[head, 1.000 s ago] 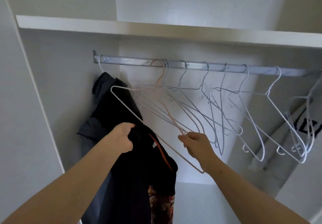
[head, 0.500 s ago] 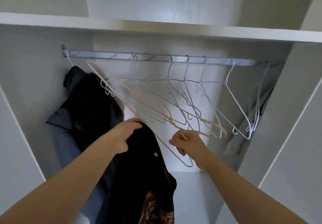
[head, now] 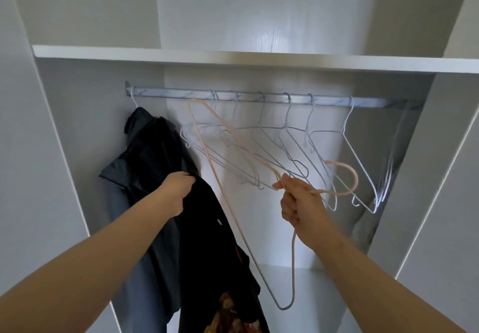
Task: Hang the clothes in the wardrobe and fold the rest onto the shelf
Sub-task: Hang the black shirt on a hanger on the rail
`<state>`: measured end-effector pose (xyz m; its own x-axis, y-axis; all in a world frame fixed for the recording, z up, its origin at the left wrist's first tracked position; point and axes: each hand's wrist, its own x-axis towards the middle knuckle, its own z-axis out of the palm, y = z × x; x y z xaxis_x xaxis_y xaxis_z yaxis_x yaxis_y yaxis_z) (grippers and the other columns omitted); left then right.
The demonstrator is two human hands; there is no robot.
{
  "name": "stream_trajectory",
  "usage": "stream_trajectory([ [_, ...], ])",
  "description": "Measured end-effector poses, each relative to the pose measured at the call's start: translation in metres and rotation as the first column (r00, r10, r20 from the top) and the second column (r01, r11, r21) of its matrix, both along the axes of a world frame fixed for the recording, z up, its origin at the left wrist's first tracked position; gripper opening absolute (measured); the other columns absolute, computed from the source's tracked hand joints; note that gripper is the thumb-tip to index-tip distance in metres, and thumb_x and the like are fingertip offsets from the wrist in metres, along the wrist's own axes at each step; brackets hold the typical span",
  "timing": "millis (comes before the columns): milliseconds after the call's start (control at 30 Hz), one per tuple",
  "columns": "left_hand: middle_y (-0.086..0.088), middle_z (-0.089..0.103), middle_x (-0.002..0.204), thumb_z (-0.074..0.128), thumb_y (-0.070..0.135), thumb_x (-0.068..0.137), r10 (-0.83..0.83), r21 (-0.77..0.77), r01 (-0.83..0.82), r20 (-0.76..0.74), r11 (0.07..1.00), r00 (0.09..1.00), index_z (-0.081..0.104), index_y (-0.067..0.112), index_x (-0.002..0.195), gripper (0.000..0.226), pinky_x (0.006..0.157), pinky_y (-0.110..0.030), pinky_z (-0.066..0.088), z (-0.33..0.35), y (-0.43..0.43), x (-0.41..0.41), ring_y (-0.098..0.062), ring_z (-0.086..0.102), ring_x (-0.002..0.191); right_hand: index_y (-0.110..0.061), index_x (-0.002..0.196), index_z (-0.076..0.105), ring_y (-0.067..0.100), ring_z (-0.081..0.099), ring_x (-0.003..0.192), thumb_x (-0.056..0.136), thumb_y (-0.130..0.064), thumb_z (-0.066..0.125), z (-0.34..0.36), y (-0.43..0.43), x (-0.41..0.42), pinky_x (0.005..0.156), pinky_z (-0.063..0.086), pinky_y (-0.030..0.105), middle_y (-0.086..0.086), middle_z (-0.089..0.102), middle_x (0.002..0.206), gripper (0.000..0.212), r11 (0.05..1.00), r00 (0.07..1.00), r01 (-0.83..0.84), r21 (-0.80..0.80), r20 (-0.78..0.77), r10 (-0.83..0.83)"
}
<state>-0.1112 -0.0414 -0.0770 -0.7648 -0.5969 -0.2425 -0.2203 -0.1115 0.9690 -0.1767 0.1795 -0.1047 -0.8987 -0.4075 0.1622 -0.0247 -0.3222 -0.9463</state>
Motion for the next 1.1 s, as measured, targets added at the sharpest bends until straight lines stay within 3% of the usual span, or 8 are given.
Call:
stream_trajectory([
  [167, -0.014, 0.055, 0.076, 0.044, 0.013, 0.097, 0.138, 0.156, -0.132, -0.029, 0.979, 0.99, 0.054, 0.004, 0.075, 0.026, 0.058, -0.036, 0.05, 0.017, -0.016, 0.008, -0.026, 0.052, 0.063, -0.012, 0.064, 0.066, 0.007, 0.023, 0.032, 0.091, -0.027, 0.055, 0.003, 0.016, 0.005, 0.034, 0.023, 0.015, -0.005, 0.029, 0.037, 0.033, 0.988, 0.996, -0.069, 0.141, -0.041, 0.075],
  [300, -0.014, 0.061, 0.061, 0.047, 0.013, 0.093, 0.111, 0.147, -0.105, -0.036, 0.984, 0.993, 0.058, 0.006, 0.068, 0.028, 0.051, -0.034, 0.045, 0.029, -0.013, 0.009, -0.028, 0.056, 0.06, -0.01, 0.067, 0.065, 0.008, 0.024, 0.032, 0.093, -0.028, 0.053, 0.004, 0.019, 0.007, 0.034, 0.023, 0.016, -0.004, 0.031, 0.037, 0.034, 0.966, 0.996, -0.036, 0.257, -0.065, 0.055],
  [400, -0.015, 0.062, 0.074, 0.05, 0.016, 0.093, 0.098, 0.128, -0.09, -0.058, 0.988, 0.994, 0.062, 0.006, 0.076, 0.023, 0.056, -0.036, 0.049, 0.036, -0.016, 0.011, -0.029, 0.059, 0.065, -0.01, 0.067, 0.064, 0.007, 0.024, 0.032, 0.095, -0.027, 0.051, 0.006, 0.024, 0.005, 0.034, 0.023, 0.016, -0.005, 0.031, 0.038, 0.035, 0.957, 0.997, -0.045, 0.286, -0.054, 0.062],
  [533, -0.011, 0.057, 0.083, 0.052, 0.009, 0.092, 0.211, -0.03, -0.224, -0.234, 0.974, 0.949, 0.06, 0.006, 0.103, 0.014, 0.079, -0.037, 0.05, 0.035, -0.024, 0.005, -0.023, 0.054, 0.071, -0.016, 0.057, 0.066, 0.008, 0.023, 0.033, 0.095, -0.027, 0.05, 0.007, 0.03, 0.001, 0.034, 0.023, 0.017, -0.004, 0.031, 0.039, 0.042, 0.95, 0.994, -0.097, 0.298, -0.023, 0.108],
  [733, -0.003, 0.061, 0.082, 0.054, 0.016, 0.09, 0.19, -0.359, -0.292, -0.294, 0.887, 0.937, 0.067, 0.013, 0.1, 0.017, 0.087, -0.036, 0.049, 0.027, -0.031, 0.0, -0.023, 0.058, 0.083, -0.018, 0.054, 0.067, 0.008, 0.027, 0.031, 0.093, -0.026, 0.054, 0.003, 0.021, -0.001, 0.034, 0.024, 0.015, -0.003, 0.036, 0.036, 0.043, 0.935, 0.994, -0.051, 0.352, -0.075, 0.082],
  [867, 0.01, 0.059, 0.075, 0.056, 0.018, 0.09, 0.122, -0.659, -0.281, -0.277, 0.698, 0.953, 0.069, 0.017, 0.099, 0.016, 0.069, -0.027, 0.044, 0.022, -0.024, 0.002, -0.011, 0.054, 0.069, -0.015, 0.057, 0.064, 0.009, 0.026, 0.031, 0.094, -0.025, 0.053, 0.002, 0.013, -0.001, 0.034, 0.024, 0.016, -0.002, 0.036, 0.037, 0.04, 0.934, 0.995, -0.06, 0.353, -0.054, 0.085],
  [1000, -0.007, 0.063, 0.103, 0.059, 0.016, 0.089, 0.008, -0.871, -0.145, -0.161, 0.469, 0.987, 0.07, 0.013, 0.105, 0.02, 0.085, -0.031, 0.044, 0.013, -0.008, 0.005, -0.025, 0.058, 0.098, -0.008, 0.065, 0.062, 0.008, 0.025, 0.031, 0.094, -0.023, 0.053, 0.003, 0.002, 0.002, 0.037, 0.021, 0.016, -0.002, 0.035, 0.037, 0.034, 0.914, 0.995, -0.073, 0.398, -0.036, 0.095],
  [1100, -0.006, 0.066, 0.097, 0.063, 0.012, 0.086, -0.142, -0.898, -0.04, -0.113, 0.439, 0.983, 0.072, 0.009, 0.101, 0.018, 0.084, -0.025, 0.041, -0.002, 0.019, 0.006, -0.022, 0.06, 0.095, -0.007, 0.065, 0.061, 0.007, 0.025, 0.032, 0.094, -0.022, 0.054, 0.003, -0.009, 0.007, 0.038, 0.019, 0.018, -0.003, 0.035, 0.038, 0.033, 0.89, 0.994, -0.091, 0.447, -0.016, 0.11],
])
